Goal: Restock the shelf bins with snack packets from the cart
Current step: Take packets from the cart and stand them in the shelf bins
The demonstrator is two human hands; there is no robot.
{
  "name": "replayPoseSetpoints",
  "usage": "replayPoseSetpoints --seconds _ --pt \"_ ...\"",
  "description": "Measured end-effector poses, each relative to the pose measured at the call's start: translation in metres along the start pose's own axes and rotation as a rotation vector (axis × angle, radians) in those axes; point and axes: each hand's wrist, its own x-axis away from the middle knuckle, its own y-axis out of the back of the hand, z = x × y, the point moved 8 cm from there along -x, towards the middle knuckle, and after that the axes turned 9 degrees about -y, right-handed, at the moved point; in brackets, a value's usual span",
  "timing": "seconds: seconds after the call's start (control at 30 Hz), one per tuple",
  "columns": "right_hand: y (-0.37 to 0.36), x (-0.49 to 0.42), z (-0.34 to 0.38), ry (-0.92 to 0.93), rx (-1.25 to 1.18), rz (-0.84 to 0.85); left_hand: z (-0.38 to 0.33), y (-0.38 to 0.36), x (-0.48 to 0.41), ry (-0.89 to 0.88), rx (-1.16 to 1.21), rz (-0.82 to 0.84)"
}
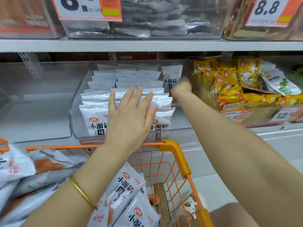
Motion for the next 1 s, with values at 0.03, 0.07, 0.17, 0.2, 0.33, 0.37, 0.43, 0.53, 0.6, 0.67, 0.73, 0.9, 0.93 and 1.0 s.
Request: replayPoseSetpoints --seconds 0.03,0.07,0.17,0.2,0.33,0.37,0.43,0.53,0.6,0.67,0.73,0.9,0.93,1.0 --pt "-0.008 -0.008 -0.003 -0.041 -0.046 0.033 0.0 -0.002 -0.001 -0.003 -0.008 0.001" --pt "-0.016 -0.013 -0.005 -0.061 -0.056 0.063 0.001 -0.003 -0.001 -0.006 -0.014 0.002" --pt "-0.03 -0.027 -0.003 -0.059 -0.032 0.076 0.002 -0.009 -0.001 -0.001 -0.013 -0.005" --pt "-0.032 -0.028 -0.001 -0.05 -0.037 0.095 0.002 -0.01 -0.001 0.002 -0.011 -0.013" --pt "-0.039 -0.033 0.0 -0.015 -0.062 0.111 0.003 -0.011 -0.002 0.007 -0.005 -0.032" --pt "-0.04 -0.035 -0.001 -0.018 -0.08 0.099 0.004 -0.011 -0.002 0.008 -0.003 -0.036" --pt "-0.041 -0.036 -0.001 -0.03 -0.109 0.078 0.006 -0.011 -0.002 0.005 -0.01 -0.042" --pt "-0.044 -0.041 0.0 -0.027 -0.032 0.054 0.006 -0.012 -0.001 -0.004 -0.018 -0.04" --pt "-0.045 -0.041 0.001 -0.035 0.106 0.039 0.006 -0.012 -0.002 -0.004 -0.011 -0.03" --pt "-0.047 -0.04 0.0 -0.053 0.198 0.04 0.006 -0.011 -0.002 -0.001 -0.002 -0.025" --pt "-0.04 -0.034 0.0 -0.068 0.261 0.022 0.004 -0.007 -0.002 0.002 0.013 -0.033" --pt "0.018 0.031 0.028 0.199 0.387 -0.04 -0.002 0.019 0.0 -0.006 0.051 -0.071" --pt "0.037 0.057 0.031 0.258 0.328 -0.09 -0.005 0.026 0.003 -0.013 0.06 -0.065" --pt "0.064 0.117 0.035 0.412 0.199 -0.146 -0.008 0.038 0.012 -0.036 0.055 -0.043"
